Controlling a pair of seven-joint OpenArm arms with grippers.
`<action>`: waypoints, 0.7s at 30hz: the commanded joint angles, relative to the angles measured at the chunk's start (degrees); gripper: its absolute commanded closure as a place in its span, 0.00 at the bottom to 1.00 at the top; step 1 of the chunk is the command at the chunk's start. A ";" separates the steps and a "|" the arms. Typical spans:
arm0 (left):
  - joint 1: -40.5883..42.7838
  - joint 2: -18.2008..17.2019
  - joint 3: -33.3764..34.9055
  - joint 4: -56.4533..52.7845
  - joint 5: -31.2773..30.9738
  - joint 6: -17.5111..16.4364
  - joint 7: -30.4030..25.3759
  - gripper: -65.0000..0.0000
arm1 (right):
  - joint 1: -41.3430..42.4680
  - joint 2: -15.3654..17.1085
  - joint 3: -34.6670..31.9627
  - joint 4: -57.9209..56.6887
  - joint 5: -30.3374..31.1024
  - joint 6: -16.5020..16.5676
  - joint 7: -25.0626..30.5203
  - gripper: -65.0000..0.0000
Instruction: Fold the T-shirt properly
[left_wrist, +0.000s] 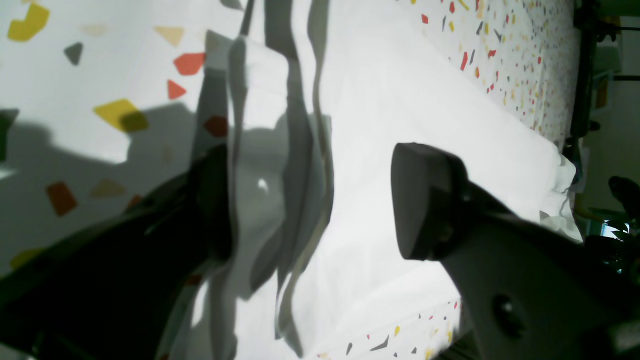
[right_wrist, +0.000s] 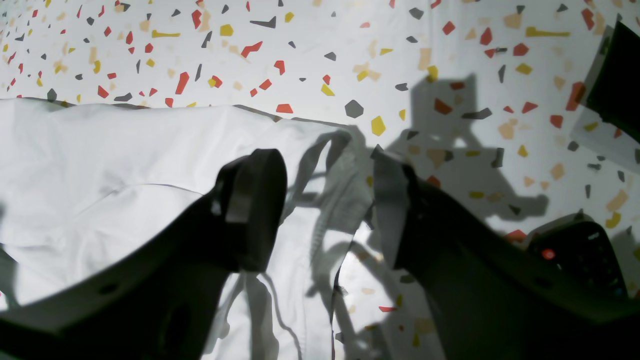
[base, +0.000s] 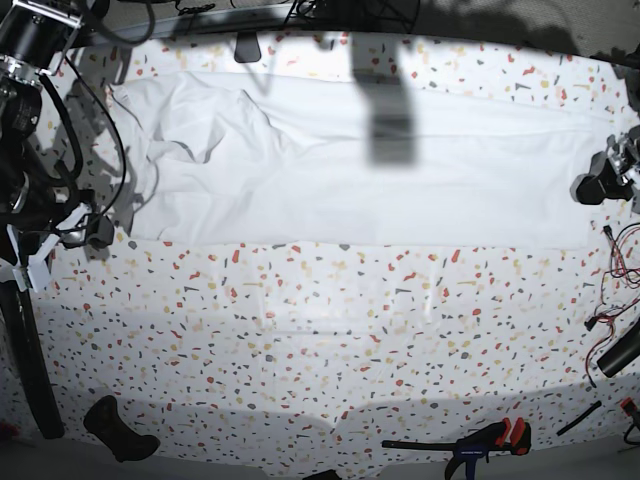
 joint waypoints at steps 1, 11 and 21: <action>0.04 -0.50 0.22 0.11 1.77 0.53 2.86 0.34 | 0.94 1.25 0.35 1.07 0.85 0.30 0.79 0.51; 0.04 -0.35 0.22 0.11 1.29 0.53 4.09 0.65 | 0.94 1.25 0.35 1.07 0.85 0.30 0.79 0.51; -0.02 -0.59 0.20 0.13 -5.66 0.53 4.07 1.00 | 0.94 1.25 0.35 1.07 0.87 0.30 0.79 0.51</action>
